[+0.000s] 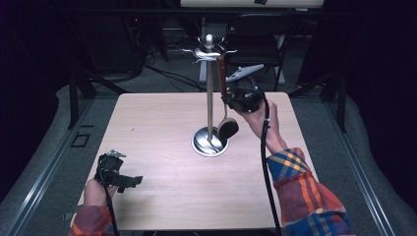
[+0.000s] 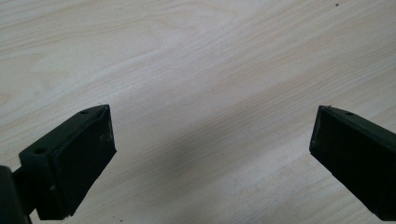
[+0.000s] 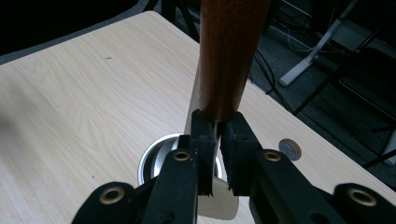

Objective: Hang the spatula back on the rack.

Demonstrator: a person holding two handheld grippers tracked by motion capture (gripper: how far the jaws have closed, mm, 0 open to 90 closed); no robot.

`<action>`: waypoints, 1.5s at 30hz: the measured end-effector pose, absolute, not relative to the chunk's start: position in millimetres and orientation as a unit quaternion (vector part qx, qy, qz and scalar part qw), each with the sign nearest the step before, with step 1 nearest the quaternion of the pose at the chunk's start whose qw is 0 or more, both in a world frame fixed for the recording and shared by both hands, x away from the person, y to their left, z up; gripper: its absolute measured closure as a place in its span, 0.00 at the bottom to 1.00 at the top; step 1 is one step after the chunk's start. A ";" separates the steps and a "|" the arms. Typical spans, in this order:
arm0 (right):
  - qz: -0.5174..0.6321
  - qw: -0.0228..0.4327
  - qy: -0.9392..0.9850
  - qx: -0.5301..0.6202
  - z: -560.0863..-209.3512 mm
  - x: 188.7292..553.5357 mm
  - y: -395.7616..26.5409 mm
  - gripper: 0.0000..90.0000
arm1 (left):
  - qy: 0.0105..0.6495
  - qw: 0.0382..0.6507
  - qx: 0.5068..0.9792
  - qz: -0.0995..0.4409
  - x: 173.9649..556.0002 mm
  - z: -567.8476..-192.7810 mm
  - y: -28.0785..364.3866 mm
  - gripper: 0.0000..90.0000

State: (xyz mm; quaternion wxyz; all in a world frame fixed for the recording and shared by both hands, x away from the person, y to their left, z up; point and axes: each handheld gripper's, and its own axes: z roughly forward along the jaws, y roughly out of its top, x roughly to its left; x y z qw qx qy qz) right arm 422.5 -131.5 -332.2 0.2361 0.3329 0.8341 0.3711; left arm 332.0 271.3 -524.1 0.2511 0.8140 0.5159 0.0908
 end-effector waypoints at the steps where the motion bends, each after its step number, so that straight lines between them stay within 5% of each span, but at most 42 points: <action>1: 0.371 0.236 0.834 0.333 -332.3 422.6 -131.2 0.93 | 0.515 0.251 0.814 0.091 332.0 -524.1 271.1 0.00; 28: 0.366 0.196 0.848 0.329 -332.6 411.7 -138.4 0.72 | 0.514 0.249 0.816 0.088 331.6 -524.6 269.9 0.00; 40: 0.348 0.169 0.859 0.335 -343.2 399.4 -155.9 0.53 | 0.513 0.248 0.817 0.087 331.6 -524.8 269.9 0.00; 45: 0.330 0.156 0.867 0.339 -352.0 391.1 -164.7 0.35 | 0.514 0.248 0.817 0.088 331.5 -524.8 269.9 0.00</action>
